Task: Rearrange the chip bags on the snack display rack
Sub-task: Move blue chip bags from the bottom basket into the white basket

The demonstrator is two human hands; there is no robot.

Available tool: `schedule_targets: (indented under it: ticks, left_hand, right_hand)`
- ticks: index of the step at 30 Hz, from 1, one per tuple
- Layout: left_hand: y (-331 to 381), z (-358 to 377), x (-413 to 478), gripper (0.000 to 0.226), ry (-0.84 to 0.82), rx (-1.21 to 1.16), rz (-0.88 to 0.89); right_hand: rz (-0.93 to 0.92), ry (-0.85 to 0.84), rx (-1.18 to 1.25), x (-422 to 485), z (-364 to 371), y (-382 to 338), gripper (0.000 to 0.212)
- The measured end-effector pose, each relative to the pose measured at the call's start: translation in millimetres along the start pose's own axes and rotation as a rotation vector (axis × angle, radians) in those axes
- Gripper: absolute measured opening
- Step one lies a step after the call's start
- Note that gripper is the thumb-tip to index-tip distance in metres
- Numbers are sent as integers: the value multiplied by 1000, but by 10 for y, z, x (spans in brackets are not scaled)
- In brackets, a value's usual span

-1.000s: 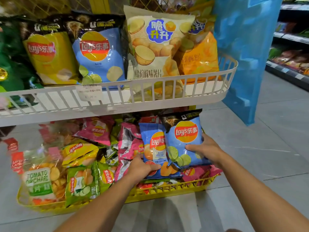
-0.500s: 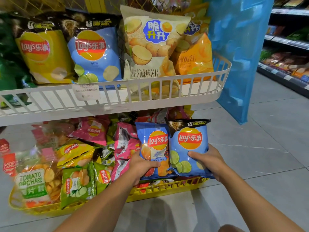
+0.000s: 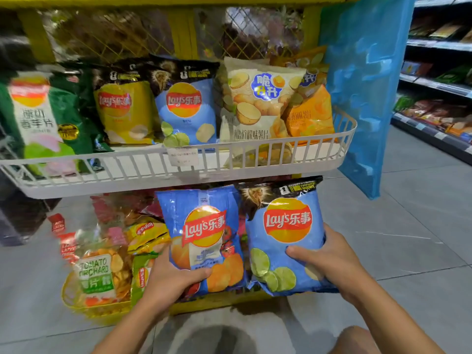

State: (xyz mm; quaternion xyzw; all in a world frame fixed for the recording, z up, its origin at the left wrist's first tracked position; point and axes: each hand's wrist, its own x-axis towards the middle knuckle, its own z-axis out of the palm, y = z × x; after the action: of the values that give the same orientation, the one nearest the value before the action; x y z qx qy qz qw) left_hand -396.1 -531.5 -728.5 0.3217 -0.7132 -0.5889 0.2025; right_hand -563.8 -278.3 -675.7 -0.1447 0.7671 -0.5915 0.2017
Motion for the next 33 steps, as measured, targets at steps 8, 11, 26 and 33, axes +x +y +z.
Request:
schedule_targets:
  ticks: [8,11,26,33]
  left_hand:
    - [613,-790,-142,106,45,-62,153]
    - [837,-1062,-95,112,80,-101,223]
    - [1992,-1982,343,59,41,-188,539]
    - [1925,-2239,540,95,120,-273,510]
  right_hand:
    - [-183,-80,138,-247,296,-823,51]
    - [-223,-71,170,-203,368,-1039,67]
    - [-415,-93,192,321,635,-2150,64]
    - [-425,-137,217,747,1122,-2410,48]
